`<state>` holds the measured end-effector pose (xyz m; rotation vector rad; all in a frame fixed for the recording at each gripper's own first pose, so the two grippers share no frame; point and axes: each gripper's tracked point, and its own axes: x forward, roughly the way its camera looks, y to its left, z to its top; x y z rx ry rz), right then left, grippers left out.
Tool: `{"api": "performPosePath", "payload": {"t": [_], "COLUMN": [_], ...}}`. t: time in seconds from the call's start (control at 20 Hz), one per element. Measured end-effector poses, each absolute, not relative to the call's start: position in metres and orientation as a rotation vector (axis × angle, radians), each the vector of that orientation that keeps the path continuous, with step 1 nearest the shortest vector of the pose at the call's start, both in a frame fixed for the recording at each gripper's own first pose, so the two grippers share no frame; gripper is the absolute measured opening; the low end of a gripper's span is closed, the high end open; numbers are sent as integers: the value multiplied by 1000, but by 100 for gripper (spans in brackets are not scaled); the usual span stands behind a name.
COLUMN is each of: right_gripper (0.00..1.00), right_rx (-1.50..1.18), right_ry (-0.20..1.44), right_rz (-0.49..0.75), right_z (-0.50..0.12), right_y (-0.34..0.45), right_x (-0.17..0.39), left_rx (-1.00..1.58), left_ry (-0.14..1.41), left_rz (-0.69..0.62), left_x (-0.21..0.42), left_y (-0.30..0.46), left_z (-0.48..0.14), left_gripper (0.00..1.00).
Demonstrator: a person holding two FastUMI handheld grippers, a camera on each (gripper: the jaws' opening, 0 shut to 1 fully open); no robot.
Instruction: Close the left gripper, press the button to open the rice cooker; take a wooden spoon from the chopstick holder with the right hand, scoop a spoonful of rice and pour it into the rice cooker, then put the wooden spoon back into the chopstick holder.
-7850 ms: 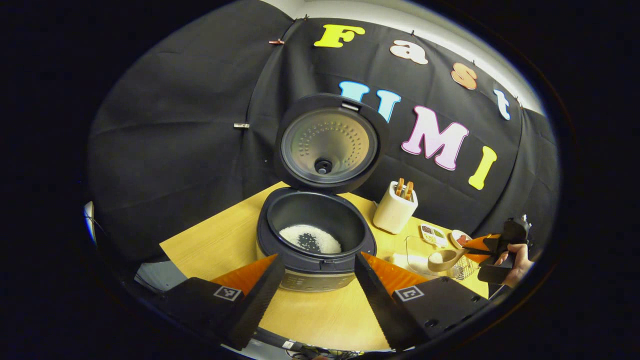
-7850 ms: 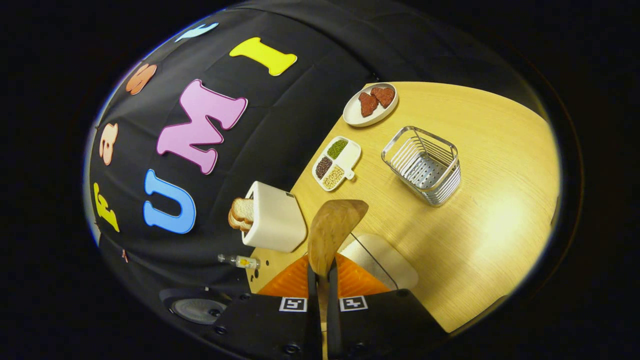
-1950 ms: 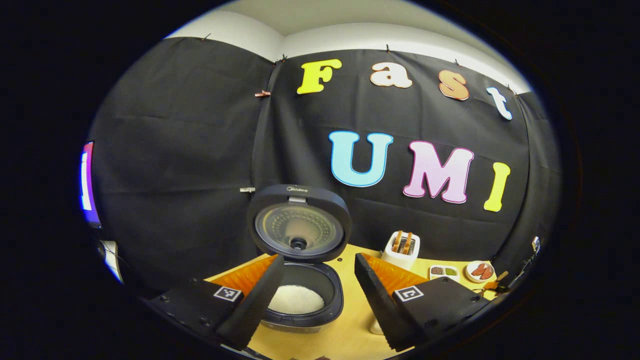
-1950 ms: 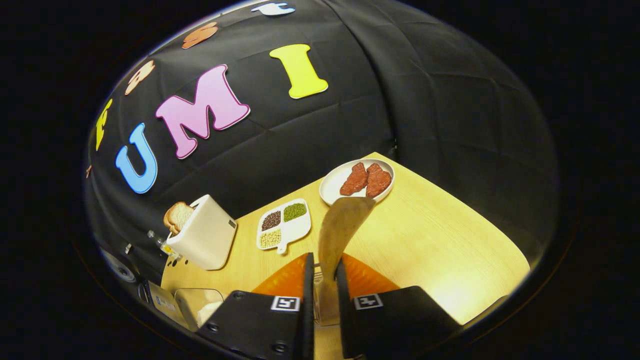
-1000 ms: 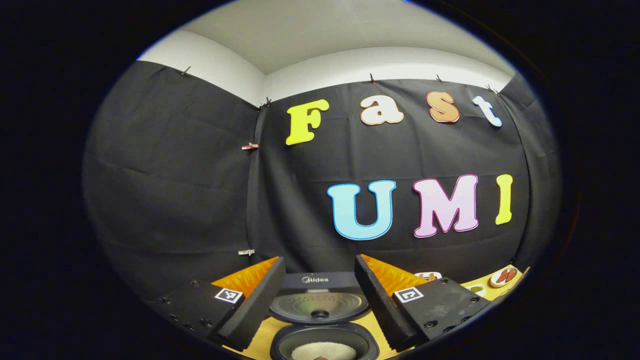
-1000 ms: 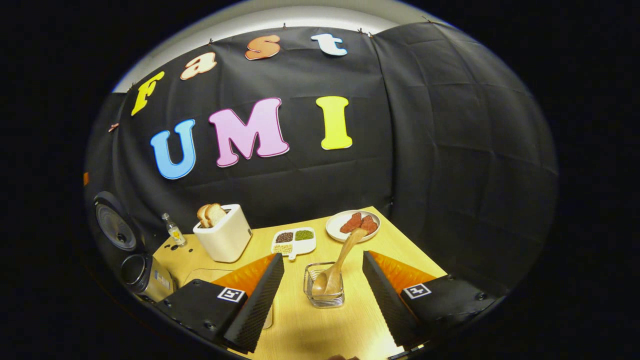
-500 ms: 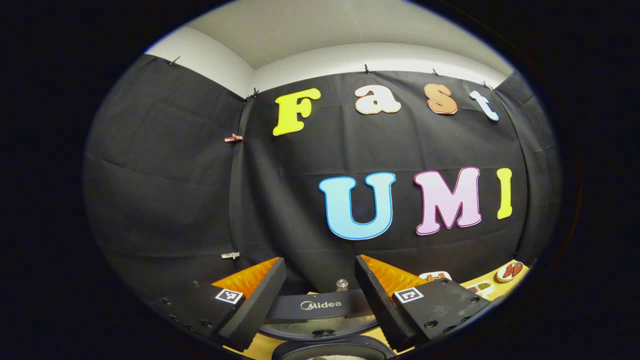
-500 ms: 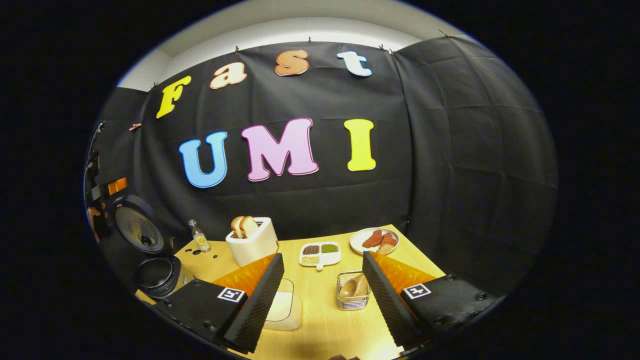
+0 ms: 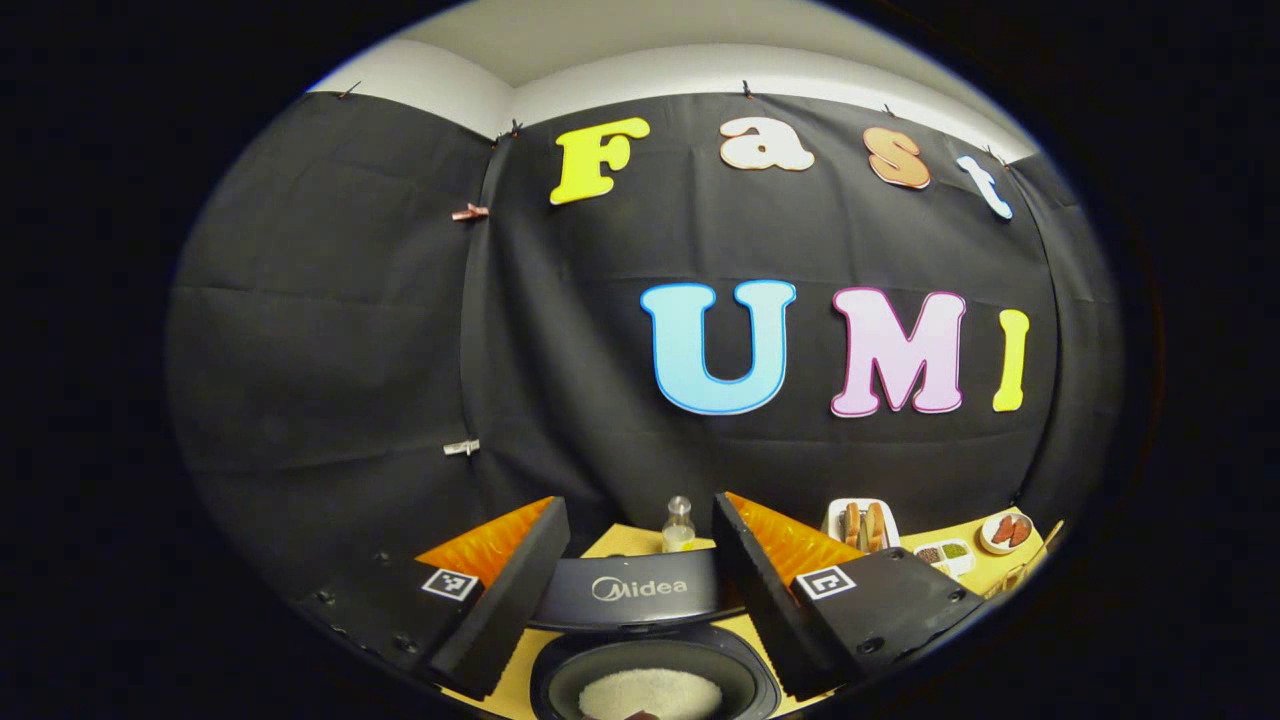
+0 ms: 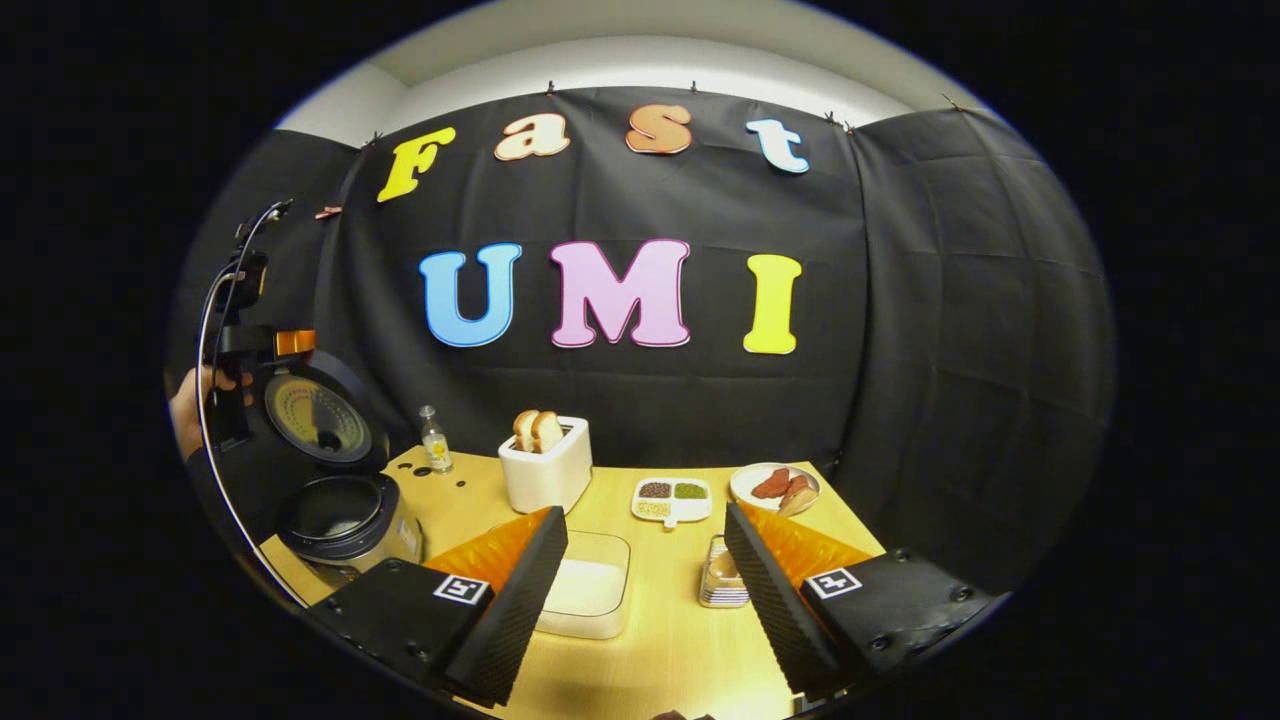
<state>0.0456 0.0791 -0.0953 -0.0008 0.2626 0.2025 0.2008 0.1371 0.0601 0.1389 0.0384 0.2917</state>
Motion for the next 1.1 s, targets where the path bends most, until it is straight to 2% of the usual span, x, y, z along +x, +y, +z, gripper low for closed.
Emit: {"api": "performPosePath", "payload": {"t": [0.25, 0.5, 1.1], "right_gripper": [98, 99, 98], "right_rx": [28, 41, 21], "right_ry": [244, 276, 345], "right_rz": [249, 270, 282], "right_z": [-97, -112, -139], "right_y": [100, 107, 113], "right_x": [37, 30, 29], "left_rx": [99, 73, 105], "left_ry": [187, 271, 308], "left_rz": [274, 276, 280], "left_x": [152, 118, 103], "left_y": [119, 113, 120], "left_z": [13, -41, -131], "left_gripper": [99, 98, 98]}}
